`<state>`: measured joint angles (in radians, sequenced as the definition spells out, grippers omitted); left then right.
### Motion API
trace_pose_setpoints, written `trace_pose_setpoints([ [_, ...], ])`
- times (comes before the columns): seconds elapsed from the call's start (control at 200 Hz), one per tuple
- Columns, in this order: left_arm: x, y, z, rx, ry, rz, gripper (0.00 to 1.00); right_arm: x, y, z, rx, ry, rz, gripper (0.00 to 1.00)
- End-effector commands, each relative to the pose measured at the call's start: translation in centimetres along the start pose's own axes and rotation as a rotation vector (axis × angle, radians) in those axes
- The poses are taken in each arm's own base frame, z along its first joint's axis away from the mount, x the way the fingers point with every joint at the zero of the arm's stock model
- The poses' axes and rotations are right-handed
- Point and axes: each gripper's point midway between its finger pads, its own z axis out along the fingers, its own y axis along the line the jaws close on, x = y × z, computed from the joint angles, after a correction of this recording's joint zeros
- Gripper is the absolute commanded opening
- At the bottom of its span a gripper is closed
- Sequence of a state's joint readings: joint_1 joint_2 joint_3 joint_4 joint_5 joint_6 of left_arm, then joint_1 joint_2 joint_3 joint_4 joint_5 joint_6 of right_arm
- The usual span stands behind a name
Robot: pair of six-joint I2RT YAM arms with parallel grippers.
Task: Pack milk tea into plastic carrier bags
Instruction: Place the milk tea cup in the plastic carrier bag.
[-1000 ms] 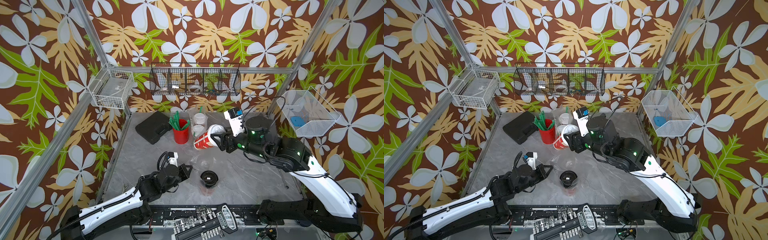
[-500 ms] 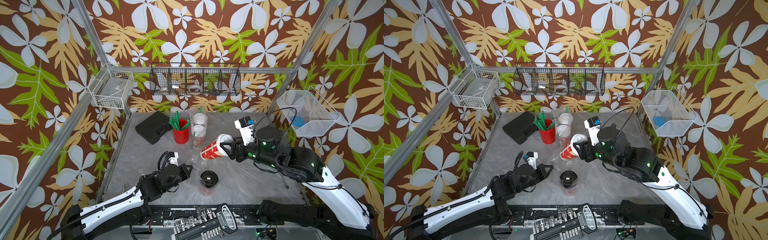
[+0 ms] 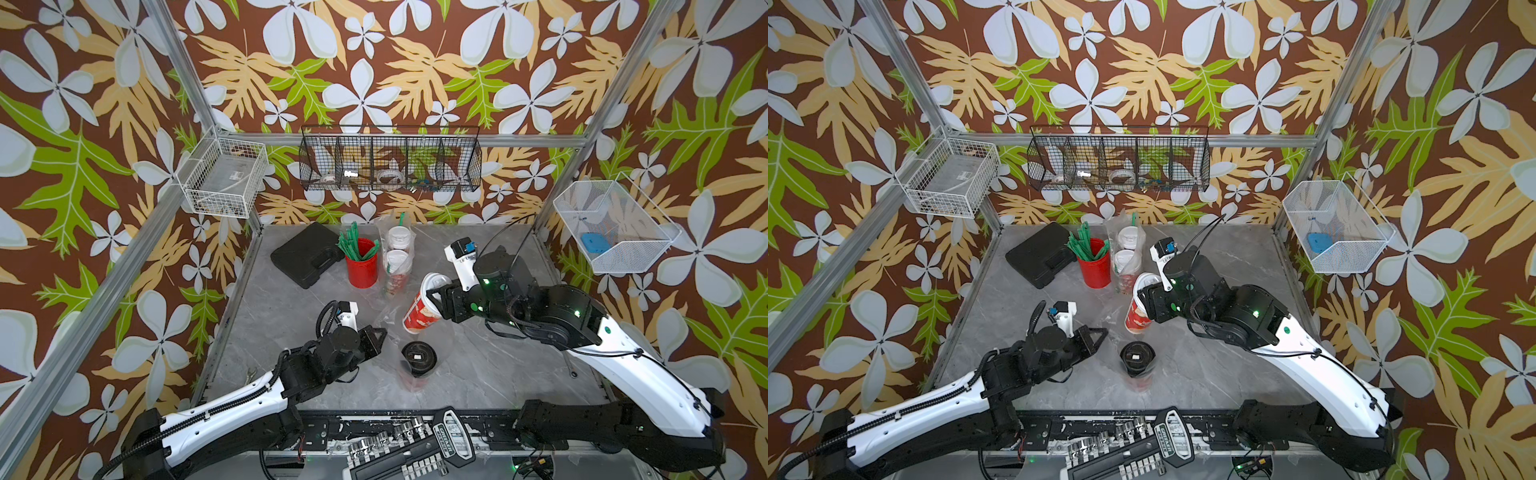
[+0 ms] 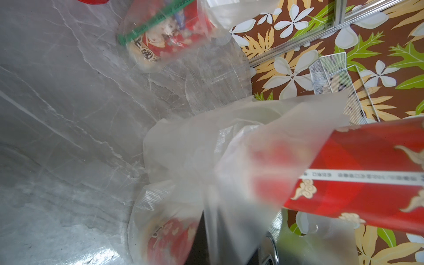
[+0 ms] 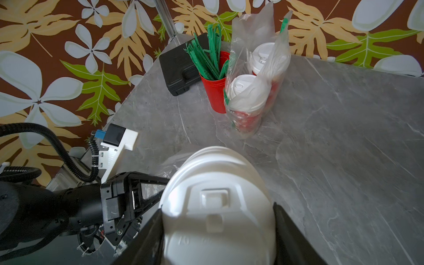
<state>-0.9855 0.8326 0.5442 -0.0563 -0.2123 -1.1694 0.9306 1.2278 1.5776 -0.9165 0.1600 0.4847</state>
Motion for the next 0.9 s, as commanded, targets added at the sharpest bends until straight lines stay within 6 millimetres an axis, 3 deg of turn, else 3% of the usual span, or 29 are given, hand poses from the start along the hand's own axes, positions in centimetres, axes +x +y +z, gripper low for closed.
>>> trace_pose_setpoints([
  [0.0, -0.4, -1.1, -0.1, 0.036, -0.016, 0.007, 0.0, -1.1, 0.2, 0.9, 0.015, -0.043, -0.023, 0.61],
  [0.26, -0.9, -2.1, -0.3, 0.062, -0.031, 0.011, 0.0, -0.8, 0.9, 4.0, 0.024, -0.006, -0.06, 0.6],
  [0.601, -1.3, -2.7, -0.4, 0.079, -0.044, 0.011, 0.0, 3.2, 0.6, 8.2, 0.066, 0.13, -0.105, 0.6],
  [0.891, -1.9, -3.7, -0.7, 0.098, -0.061, 0.02, 0.0, 5.3, 0.5, 10.8, 0.073, 0.161, -0.112, 0.61],
])
